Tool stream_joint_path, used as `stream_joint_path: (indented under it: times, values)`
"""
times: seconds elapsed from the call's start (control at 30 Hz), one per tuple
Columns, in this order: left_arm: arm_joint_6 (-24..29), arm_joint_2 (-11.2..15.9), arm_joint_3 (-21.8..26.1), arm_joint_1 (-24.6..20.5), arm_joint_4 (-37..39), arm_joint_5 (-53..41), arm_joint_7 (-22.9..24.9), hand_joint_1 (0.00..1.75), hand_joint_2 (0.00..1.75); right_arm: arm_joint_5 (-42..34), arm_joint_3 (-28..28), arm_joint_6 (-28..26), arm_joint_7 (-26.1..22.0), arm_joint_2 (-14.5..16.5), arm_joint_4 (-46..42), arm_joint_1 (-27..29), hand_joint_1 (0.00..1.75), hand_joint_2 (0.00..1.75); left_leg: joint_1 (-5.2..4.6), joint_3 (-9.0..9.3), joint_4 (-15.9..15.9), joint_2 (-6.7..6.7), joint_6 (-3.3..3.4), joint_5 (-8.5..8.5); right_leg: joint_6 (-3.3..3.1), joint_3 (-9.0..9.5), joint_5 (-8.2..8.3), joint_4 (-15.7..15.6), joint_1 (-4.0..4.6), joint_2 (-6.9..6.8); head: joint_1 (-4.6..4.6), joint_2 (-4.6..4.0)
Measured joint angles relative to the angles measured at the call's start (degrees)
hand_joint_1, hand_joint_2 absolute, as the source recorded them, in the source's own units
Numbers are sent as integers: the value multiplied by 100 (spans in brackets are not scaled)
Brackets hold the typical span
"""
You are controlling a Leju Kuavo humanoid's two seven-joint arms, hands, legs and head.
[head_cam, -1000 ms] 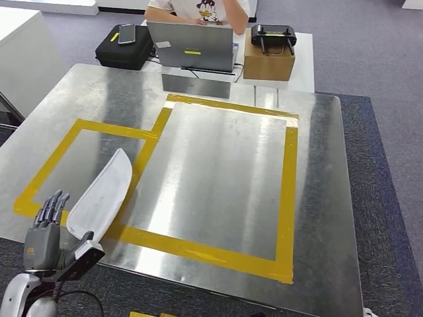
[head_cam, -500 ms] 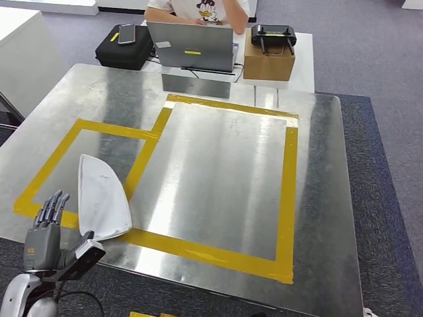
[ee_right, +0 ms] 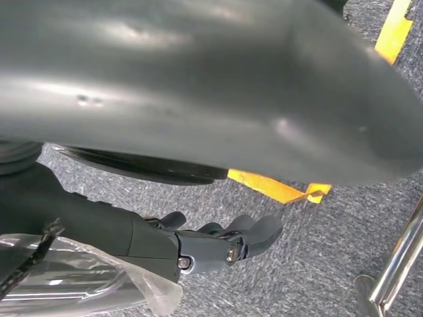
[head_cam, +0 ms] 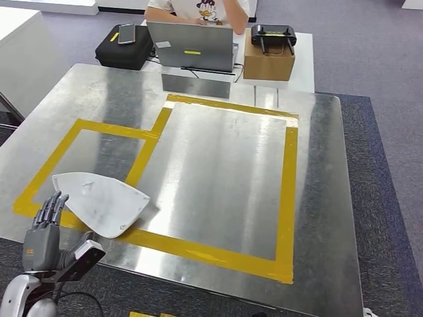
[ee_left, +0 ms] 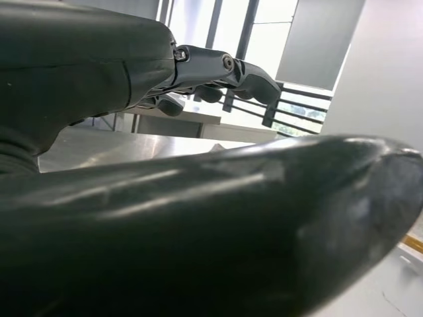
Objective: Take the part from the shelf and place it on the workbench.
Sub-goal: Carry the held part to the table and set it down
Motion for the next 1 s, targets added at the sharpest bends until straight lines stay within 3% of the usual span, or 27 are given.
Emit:
stream_joint_path:
  times: [1.0]
  values:
    - [8,-6,11,12,-10,-112,32,0,0,-183,0,114,-129,-11,0,0,0,0,0,0,0,0,0,0,2,0,-2,0,0,0,0,0]
